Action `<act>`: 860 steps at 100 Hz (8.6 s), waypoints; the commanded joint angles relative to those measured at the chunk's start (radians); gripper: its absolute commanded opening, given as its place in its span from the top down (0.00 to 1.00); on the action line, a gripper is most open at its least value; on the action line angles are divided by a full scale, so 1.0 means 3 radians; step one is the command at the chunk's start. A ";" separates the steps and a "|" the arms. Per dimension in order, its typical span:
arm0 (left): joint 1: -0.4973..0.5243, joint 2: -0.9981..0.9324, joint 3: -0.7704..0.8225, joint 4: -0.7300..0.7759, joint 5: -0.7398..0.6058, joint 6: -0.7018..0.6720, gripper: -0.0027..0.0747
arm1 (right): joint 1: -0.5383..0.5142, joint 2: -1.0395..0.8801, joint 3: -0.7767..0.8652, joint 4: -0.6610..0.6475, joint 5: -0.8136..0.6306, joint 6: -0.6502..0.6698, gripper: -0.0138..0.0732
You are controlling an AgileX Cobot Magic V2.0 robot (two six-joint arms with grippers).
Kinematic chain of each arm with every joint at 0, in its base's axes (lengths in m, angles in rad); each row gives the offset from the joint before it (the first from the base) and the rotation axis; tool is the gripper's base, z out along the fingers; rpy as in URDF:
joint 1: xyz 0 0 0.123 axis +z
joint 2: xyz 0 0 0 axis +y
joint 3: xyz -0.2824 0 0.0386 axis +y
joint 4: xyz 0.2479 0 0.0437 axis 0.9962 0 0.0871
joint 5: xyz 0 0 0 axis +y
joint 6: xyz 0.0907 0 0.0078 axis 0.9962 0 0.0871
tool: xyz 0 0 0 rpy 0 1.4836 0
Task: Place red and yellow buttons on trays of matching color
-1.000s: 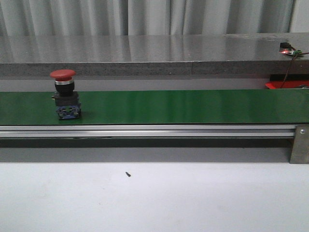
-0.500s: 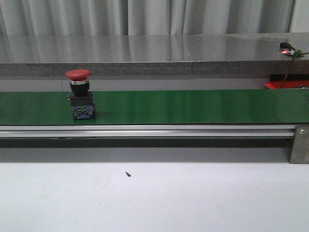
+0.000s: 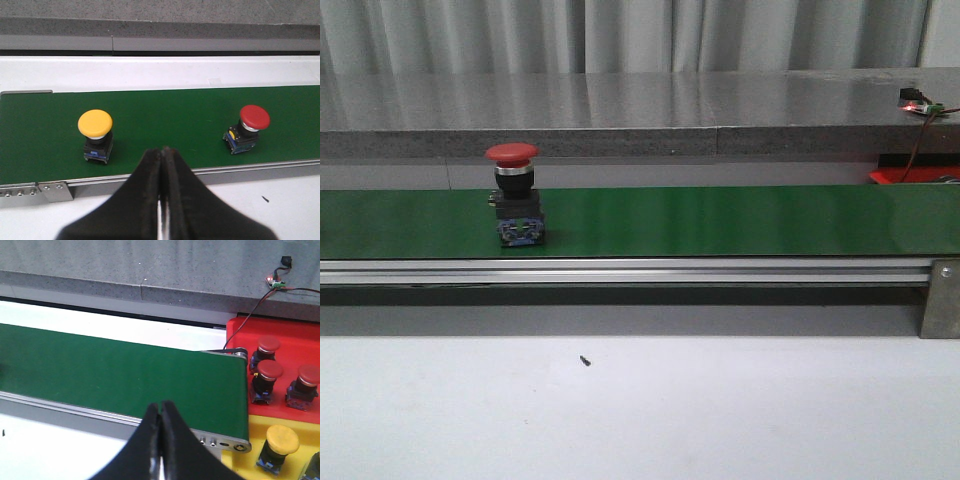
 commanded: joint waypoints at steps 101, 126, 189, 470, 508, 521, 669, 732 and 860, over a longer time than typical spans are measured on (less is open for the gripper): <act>-0.0026 -0.0015 -0.0088 -0.0075 -0.0180 -0.0010 0.99 | 0.0004 0.0007 -0.0078 0.0127 -0.0215 -0.0025 0.91; -0.0026 -0.0015 -0.0088 -0.0075 -0.0186 -0.0010 0.99 | 0.0004 0.0285 -0.0300 0.0148 0.0105 -0.0029 0.91; -0.0026 -0.0015 -0.0088 -0.0075 -0.0192 -0.0010 0.99 | 0.0402 0.2183 -0.1544 0.0148 0.0696 -0.0074 0.19; -0.0026 -0.0008 -0.0088 -0.0075 -0.0212 -0.0010 0.99 | -0.0950 0.3921 -0.3015 0.0020 -0.0126 -0.0068 0.68; -0.0026 -0.0008 -0.0088 -0.0075 -0.0212 -0.0010 0.99 | -0.1131 0.4535 -0.3749 0.0030 0.0409 0.0138 0.68; -0.0026 -0.0008 -0.0088 -0.0075 -0.0212 -0.0010 0.99 | -0.1131 0.4728 -0.3916 0.0033 0.0412 0.0138 0.68; -0.0026 -0.0008 -0.0088 -0.0075 -0.0212 -0.0010 0.99 | -0.1131 0.5064 -0.3962 0.0035 0.0174 0.0138 0.28; -0.0026 -0.0008 -0.0088 -0.0075 -0.0212 -0.0010 0.99 | -0.0822 0.4149 -0.3178 0.0035 0.0396 0.0119 0.28; -0.0026 -0.0008 -0.0088 -0.0075 -0.0212 -0.0010 0.99 | 0.0689 0.3671 -0.2774 0.0036 0.1666 -0.0626 0.28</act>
